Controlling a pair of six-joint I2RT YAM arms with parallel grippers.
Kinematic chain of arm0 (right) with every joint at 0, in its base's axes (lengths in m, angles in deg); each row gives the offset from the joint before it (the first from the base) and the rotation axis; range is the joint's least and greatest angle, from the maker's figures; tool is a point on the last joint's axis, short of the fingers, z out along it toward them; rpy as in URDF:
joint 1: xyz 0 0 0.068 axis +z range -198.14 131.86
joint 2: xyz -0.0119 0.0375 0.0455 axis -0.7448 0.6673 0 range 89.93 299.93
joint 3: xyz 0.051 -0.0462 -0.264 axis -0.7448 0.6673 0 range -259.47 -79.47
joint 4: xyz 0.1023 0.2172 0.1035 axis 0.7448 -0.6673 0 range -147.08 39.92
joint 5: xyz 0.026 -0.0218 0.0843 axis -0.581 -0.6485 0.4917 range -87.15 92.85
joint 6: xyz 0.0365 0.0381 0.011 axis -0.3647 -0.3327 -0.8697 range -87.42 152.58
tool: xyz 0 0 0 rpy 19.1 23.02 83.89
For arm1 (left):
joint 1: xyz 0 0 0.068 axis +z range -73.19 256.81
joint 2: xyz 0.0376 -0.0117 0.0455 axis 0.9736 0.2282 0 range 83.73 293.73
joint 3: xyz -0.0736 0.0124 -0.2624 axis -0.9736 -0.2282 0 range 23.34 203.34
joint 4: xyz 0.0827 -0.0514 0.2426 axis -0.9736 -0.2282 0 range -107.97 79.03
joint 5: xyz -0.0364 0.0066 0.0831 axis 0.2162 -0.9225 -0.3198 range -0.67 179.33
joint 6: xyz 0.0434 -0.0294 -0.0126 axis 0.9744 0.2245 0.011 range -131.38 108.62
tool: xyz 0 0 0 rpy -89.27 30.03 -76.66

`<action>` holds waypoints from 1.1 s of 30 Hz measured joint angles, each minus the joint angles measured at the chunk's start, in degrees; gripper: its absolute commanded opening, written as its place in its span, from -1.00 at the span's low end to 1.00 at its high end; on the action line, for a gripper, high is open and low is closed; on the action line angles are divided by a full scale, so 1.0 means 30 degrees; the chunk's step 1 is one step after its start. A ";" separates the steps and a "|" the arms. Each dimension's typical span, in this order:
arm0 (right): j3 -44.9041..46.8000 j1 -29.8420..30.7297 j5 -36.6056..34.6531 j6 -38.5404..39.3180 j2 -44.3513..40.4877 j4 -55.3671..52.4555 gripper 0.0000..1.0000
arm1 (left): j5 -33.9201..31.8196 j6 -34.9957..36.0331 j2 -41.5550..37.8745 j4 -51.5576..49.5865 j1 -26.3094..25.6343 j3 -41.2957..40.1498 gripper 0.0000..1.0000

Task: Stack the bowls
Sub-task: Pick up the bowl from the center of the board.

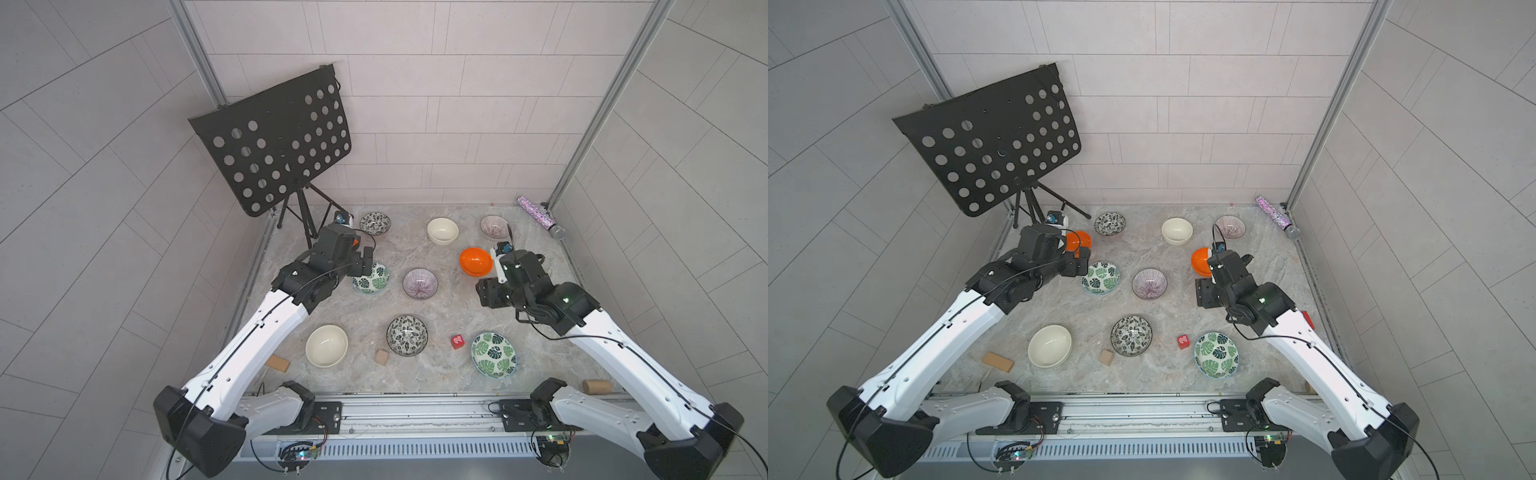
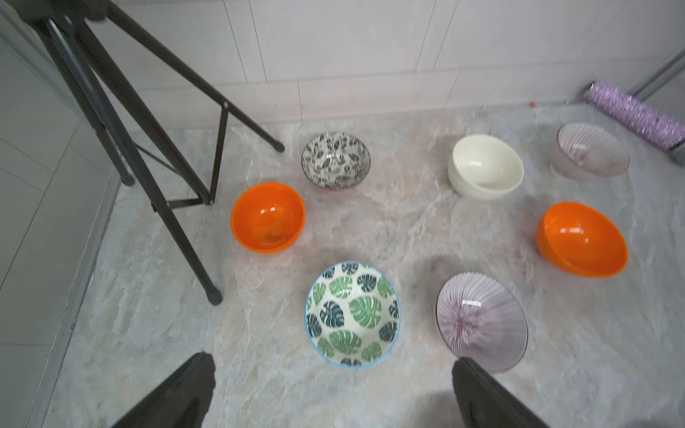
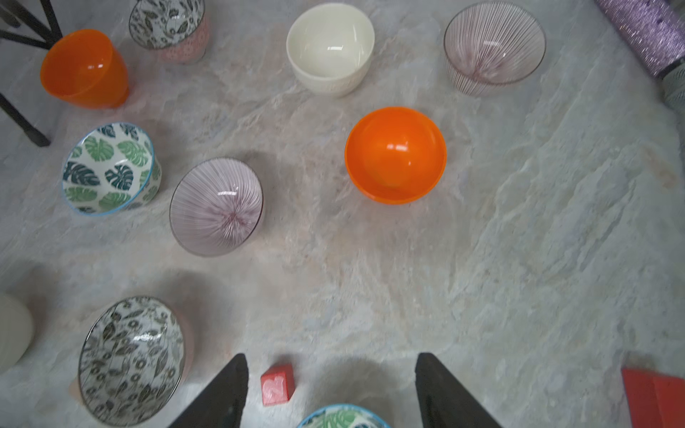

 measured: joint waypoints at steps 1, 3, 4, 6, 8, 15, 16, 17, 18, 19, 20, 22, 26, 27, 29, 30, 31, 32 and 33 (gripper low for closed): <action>0.0007 0.0758 -0.0029 -0.0903 -0.0605 -0.0969 0.44 | 0.0255 -0.0073 -0.0175 -0.0743 -0.0029 -0.0044 1.00; 0.0262 0.2135 -0.0168 -0.2521 -0.1596 -0.2310 0.41 | 0.0546 -0.0131 -0.0605 -0.1632 -0.0080 -0.0255 1.00; 0.0590 0.2863 -0.0313 -0.3388 -0.1989 -0.2856 0.39 | 0.0685 -0.0153 -0.0860 -0.1916 -0.0080 -0.0444 1.00; 0.1450 0.3978 -0.0568 -0.4925 -0.2586 -0.3818 0.37 | 0.0882 -0.0204 -0.1311 -0.2484 -0.0080 -0.0874 1.00; 0.2419 0.4787 -0.0816 -0.6237 -0.2601 -0.4510 0.35 | 0.0969 -0.0226 -0.1428 -0.2849 -0.0080 -0.1202 1.00; 0.4371 0.6900 -0.1639 -0.8896 -0.0801 -0.4503 0.35 | 0.1122 -0.0248 -0.1056 -0.3177 -0.0087 -0.1690 1.00; 0.4408 0.7045 -0.1705 -0.9027 -0.0525 -0.4306 0.34 | 0.1151 -0.0255 -0.1013 -0.3184 -0.0080 -0.1698 1.00; 0.4452 0.7155 -0.1756 -0.9143 -0.0248 -0.4051 0.34 | 0.1180 -0.0262 -0.0969 -0.3177 -0.0087 -0.1705 1.00; 0.4524 0.7293 -0.1778 -0.9253 0.0095 -0.3723 0.34 | 0.1209 -0.0277 -0.0911 -0.3155 -0.0087 -0.1712 1.00; 0.4605 0.7410 -0.1785 -0.9304 0.0401 -0.3446 0.34 | 0.1239 -0.0284 -0.0845 -0.3140 -0.0087 -0.1719 1.00; 0.4699 0.7512 -0.1800 -0.9355 0.0729 -0.3162 0.34 | 0.1246 -0.0284 -0.0772 -0.3118 -0.0087 -0.1727 1.00; 0.4911 0.7650 -0.1792 -0.9369 0.1297 -0.2601 0.33 | 0.1260 -0.0299 -0.0590 -0.3045 -0.0080 -0.1749 1.00; 0.5144 0.7788 -0.1778 -0.9355 0.2200 -0.1712 0.32 | 0.1268 -0.0437 -0.0240 -0.2878 -0.0087 -0.1770 1.00; 0.5180 0.7803 -0.1778 -0.9347 0.2412 -0.1515 0.32 | 0.1268 -0.0466 -0.0160 -0.2849 -0.0087 -0.1770 1.00; 0.5340 0.7883 -0.1763 -0.9347 0.2747 -0.1064 0.30 | 0.1275 -0.0561 -0.0044 -0.2783 -0.0087 -0.1770 1.00; 0.5479 0.7919 -0.1727 -0.9347 0.2871 -0.0823 0.28 | 0.1268 -0.0576 0.0000 -0.2769 -0.0087 -0.1770 1.00; 0.5625 0.7956 -0.1690 -0.9347 0.2951 -0.0576 0.26 | 0.1268 -0.0583 0.0029 -0.2769 -0.0087 -0.1770 1.00; 0.5778 0.8007 -0.1668 -0.9369 0.3031 -0.0357 0.24 | 0.1260 -0.0597 0.0051 -0.2769 -0.0087 -0.1770 1.00; 0.5931 0.8080 -0.1617 -0.9369 0.3147 -0.0160 0.21 | 0.1253 -0.0597 0.0073 -0.2761 -0.0087 -0.1770 1.00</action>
